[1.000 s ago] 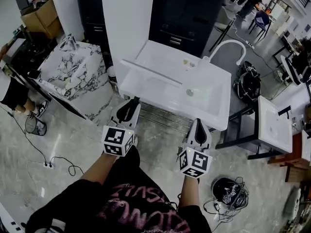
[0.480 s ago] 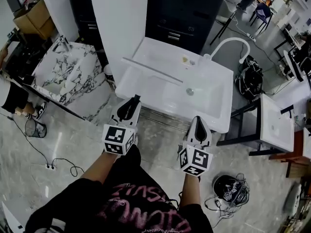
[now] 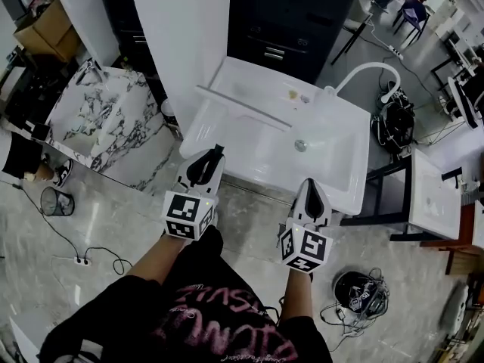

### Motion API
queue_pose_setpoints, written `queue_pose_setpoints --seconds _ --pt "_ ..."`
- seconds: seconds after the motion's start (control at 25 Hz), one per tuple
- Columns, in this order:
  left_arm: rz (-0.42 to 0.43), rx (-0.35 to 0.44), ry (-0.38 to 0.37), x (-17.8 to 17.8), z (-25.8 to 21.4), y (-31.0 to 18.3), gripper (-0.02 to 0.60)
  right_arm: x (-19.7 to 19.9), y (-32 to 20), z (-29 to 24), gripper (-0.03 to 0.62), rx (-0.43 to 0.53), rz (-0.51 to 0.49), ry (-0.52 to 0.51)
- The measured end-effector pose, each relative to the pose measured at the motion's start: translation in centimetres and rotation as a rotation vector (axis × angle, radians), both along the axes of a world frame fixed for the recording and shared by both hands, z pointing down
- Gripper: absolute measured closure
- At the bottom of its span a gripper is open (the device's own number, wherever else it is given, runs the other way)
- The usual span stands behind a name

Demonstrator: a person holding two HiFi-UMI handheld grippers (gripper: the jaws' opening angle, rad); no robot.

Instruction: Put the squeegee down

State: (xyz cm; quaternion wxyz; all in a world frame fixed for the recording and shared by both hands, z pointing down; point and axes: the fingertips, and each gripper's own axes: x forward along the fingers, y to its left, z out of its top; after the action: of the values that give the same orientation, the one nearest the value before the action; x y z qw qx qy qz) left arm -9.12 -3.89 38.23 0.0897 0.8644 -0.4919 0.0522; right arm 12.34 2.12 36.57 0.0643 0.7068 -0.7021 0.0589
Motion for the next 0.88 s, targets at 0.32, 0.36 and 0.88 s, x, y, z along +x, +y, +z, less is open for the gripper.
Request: queue_pose_setpoints --seconds 0.32,0.36,0.88 --pt "0.031 -0.026 0.005 0.4 0.9 -3.0 0.488 -0.5 -2.9 0.7 0.574 -0.027 0.019 0.000" --pt "0.036 -0.029 0.005 0.6 1.0 -3.4 0.488 -0.5 -3.2 0.8 0.574 -0.030 0.023 0.000" --pt "0.092 -0.048 0.020 1.5 1.3 -8.8 0.488 -1.3 -8.1 1.8 0.574 -0.064 0.057 0.002"
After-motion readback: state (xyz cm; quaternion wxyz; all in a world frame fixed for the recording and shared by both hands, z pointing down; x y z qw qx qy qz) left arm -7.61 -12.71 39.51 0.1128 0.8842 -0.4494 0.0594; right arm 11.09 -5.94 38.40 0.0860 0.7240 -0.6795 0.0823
